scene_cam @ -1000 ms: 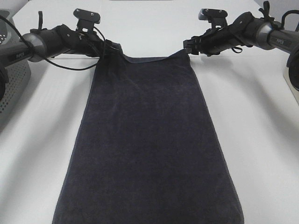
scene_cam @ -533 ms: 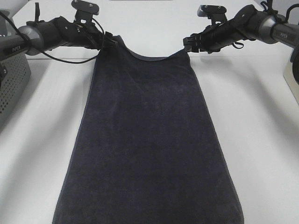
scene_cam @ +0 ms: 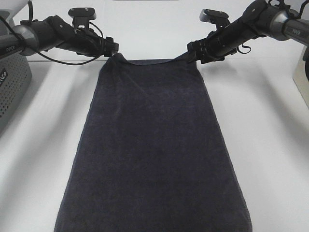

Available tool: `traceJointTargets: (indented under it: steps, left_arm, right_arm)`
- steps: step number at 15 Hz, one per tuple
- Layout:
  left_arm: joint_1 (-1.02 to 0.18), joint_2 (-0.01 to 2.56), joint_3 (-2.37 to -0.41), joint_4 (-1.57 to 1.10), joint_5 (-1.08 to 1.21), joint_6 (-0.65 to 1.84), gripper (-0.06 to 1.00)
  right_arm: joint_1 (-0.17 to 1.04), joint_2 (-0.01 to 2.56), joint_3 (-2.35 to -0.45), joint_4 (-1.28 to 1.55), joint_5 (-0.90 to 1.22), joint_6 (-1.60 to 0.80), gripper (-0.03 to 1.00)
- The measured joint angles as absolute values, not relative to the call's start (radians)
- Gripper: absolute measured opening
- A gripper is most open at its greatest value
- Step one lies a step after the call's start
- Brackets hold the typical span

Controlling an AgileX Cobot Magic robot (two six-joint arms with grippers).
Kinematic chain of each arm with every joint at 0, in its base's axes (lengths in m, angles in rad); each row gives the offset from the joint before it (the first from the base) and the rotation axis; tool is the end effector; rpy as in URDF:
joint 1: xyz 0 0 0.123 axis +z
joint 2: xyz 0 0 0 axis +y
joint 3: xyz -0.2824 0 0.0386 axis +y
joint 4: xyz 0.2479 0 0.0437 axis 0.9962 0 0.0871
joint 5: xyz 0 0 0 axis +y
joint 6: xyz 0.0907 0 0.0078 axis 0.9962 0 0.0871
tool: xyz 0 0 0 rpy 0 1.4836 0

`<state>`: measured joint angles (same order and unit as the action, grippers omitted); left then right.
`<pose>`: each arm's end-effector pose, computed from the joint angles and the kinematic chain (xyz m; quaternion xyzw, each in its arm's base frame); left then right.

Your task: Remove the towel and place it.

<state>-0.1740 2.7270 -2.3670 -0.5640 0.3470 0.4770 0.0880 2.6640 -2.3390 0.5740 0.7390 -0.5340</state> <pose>0.5849 -0.1197 0.1066 0.0937 0.8697 -0.1352 0.4654 0.5654 0.0834 0.1148 -0.1433 0.9173 0.1754 0.3276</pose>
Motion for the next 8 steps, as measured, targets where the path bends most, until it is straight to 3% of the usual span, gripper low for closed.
traceJointTargets:
  steps: [4, 8]
  left_arm:
    - [-0.173, 2.727, -2.367, -0.625, 0.316, 0.255, 0.69]
    - [-0.173, 2.73, -2.367, -0.53, 0.324, 0.434, 0.69]
  right_arm:
    - [0.088, 2.664, -2.339, 0.574, 0.822, -0.529, 0.6]
    - [0.088, 2.664, -2.339, 0.573, 0.869, -0.528, 0.6]
